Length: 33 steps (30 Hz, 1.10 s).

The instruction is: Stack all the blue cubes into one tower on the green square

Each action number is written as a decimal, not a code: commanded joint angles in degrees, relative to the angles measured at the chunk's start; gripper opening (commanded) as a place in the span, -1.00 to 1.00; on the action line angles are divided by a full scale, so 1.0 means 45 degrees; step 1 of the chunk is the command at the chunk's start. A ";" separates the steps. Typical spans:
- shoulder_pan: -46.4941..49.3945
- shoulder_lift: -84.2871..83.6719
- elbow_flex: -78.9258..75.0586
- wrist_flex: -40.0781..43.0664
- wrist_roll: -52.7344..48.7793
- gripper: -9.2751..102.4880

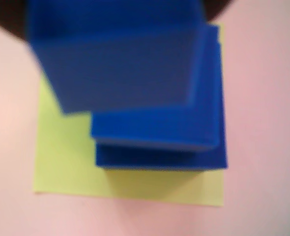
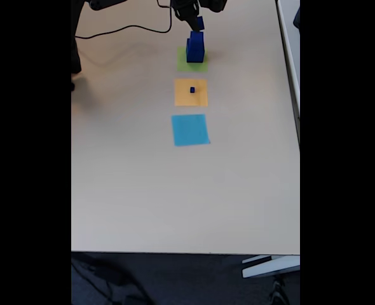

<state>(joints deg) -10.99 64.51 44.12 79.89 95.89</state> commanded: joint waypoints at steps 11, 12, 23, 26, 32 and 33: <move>-0.0078 -0.0605 -0.1523 0.0703 0.0137 -0.83; -0.0098 -0.0684 -0.1543 0.0781 0.0195 -0.83; -0.0156 -0.1309 -0.2188 0.1465 0.0117 -0.83; -0.0137 -0.1484 -0.2441 0.1484 0.0078 -0.83; -0.0176 -0.2090 -0.3535 0.1563 -0.0039 -0.83; -0.0195 -0.2207 -0.3750 0.1523 -0.0039 -0.83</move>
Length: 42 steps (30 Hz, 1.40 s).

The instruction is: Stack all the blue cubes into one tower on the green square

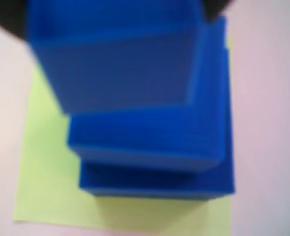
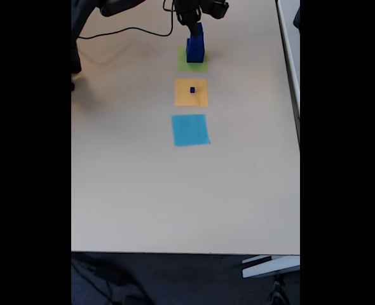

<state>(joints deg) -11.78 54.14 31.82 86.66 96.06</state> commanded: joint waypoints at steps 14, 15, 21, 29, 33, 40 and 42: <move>-0.0137 -0.0254 -0.1113 0.0195 0.0293 -0.83; -0.0156 -0.0273 -0.1113 0.0273 0.0352 -0.83; -0.0195 -0.0332 -0.1055 0.0605 0.0625 -0.83; -0.0176 -0.0488 -0.0996 0.0605 0.0586 -0.83; -0.0234 -0.0566 -0.1016 0.0547 0.0664 -0.83; -0.0195 -0.0625 -0.1035 0.0547 0.0566 -0.83; -0.0176 -0.0625 -0.1055 0.0547 0.0527 -0.83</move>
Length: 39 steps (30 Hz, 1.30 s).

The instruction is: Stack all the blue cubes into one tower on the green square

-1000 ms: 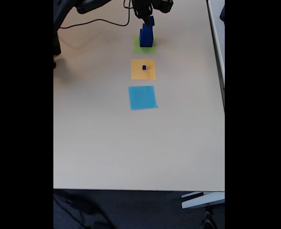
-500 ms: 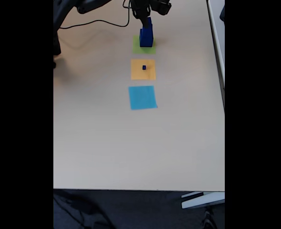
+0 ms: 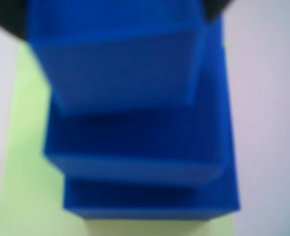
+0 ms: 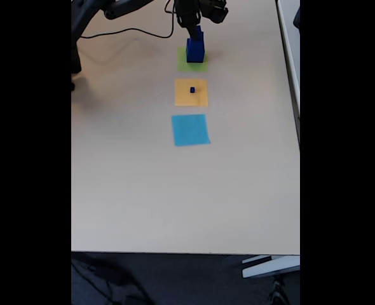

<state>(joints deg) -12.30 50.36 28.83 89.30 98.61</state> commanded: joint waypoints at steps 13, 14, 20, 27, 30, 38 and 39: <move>-0.0039 -0.0078 -0.1094 -0.0039 -0.0449 -0.83; -0.0039 -0.0078 -0.1113 -0.0039 -0.0488 -0.83; -0.0039 -0.0098 -0.1230 -0.0039 -0.0605 -0.83; -0.0098 -0.0078 -0.1250 -0.0020 -0.0664 -0.83; -0.0098 -0.0117 -0.1250 0.0020 -0.0820 -0.83; -0.0098 -0.0098 -0.1406 -0.0020 -0.1328 -0.83; -0.0117 -0.0117 -0.1406 -0.0020 -0.1289 -0.83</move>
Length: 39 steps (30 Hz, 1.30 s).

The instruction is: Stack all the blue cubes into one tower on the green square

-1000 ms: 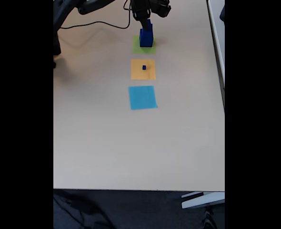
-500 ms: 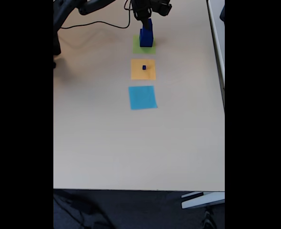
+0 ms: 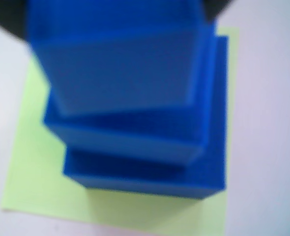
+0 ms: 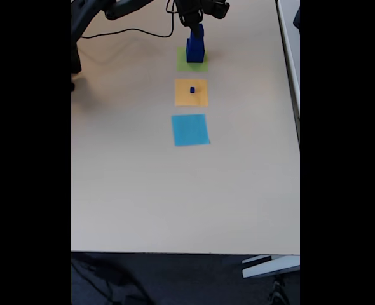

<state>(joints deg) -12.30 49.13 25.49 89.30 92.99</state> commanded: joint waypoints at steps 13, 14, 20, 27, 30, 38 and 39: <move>-0.0195 -0.0039 -0.0957 -0.0059 0.0762 -0.83; -0.0195 -0.0039 -0.0977 -0.0059 0.0898 -0.83; -0.0137 -0.0039 -0.1035 -0.0039 0.1465 -0.83; -0.0098 -0.0020 -0.0977 -0.0039 0.2363 -0.83; -0.0059 0.0039 -0.0918 -0.0039 0.2598 -0.83; 0.0000 0.0137 -0.0723 -0.0020 0.2852 -0.83; -0.0020 0.0137 -0.0703 0.0000 0.2871 -0.83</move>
<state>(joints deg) -12.39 48.08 23.91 89.30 105.47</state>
